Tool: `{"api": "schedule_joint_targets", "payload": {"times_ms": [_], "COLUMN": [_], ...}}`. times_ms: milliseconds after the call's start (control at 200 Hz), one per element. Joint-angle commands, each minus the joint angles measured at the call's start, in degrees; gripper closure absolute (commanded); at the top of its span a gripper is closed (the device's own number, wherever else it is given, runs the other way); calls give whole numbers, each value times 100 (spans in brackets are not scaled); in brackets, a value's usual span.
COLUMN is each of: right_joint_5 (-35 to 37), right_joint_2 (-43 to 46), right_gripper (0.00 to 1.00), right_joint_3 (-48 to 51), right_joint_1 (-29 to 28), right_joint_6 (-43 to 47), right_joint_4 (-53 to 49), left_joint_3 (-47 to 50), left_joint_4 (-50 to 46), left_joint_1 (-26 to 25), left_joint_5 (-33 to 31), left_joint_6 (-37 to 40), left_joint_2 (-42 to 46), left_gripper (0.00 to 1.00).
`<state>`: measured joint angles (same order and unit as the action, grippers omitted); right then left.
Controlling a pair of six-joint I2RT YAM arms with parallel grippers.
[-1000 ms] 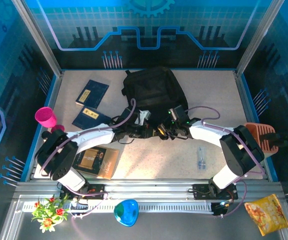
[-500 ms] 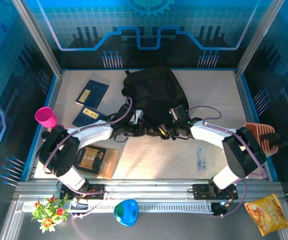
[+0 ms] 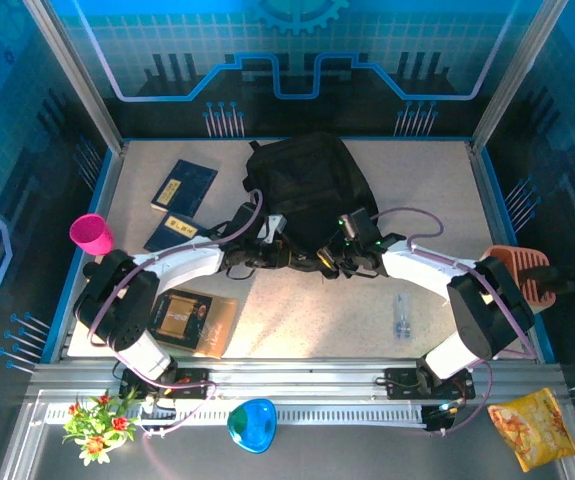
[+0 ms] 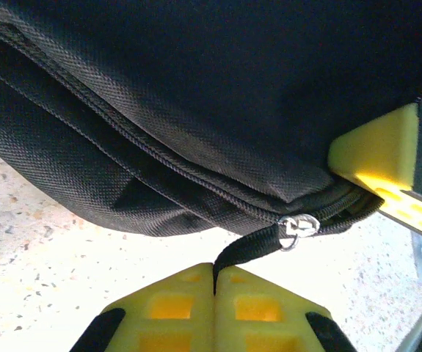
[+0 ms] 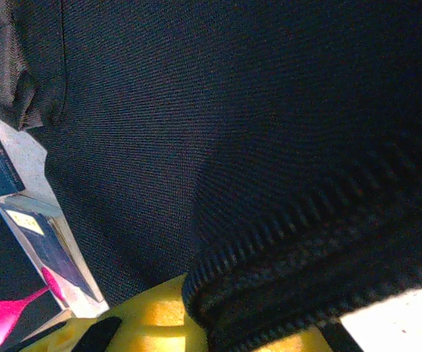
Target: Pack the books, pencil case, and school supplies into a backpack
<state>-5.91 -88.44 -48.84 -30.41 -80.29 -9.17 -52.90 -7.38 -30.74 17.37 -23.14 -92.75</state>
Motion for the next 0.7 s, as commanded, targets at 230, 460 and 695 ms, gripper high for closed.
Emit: {"api": "schedule_joint_targets", "payload": {"times_ms": [230, 460, 695], "right_joint_5": [-76, -413, -524], "right_joint_2": [-241, -358, 33], "right_gripper": [90, 91, 77], "right_joint_3": [-398, -188, -11], "right_joint_1": [532, 541, 955], "right_joint_6": [1094, 871, 1364], "right_joint_4": [-460, 52, -204], "left_joint_3": [-522, -967, -838], "left_joint_4": [239, 629, 265], "left_joint_1": [-612, -982, -727], "left_joint_5": [1044, 990, 599], "left_joint_6": [-66, -494, -524], "left_joint_2": [13, -459, -246], "left_gripper": [100, 100, 61]}}
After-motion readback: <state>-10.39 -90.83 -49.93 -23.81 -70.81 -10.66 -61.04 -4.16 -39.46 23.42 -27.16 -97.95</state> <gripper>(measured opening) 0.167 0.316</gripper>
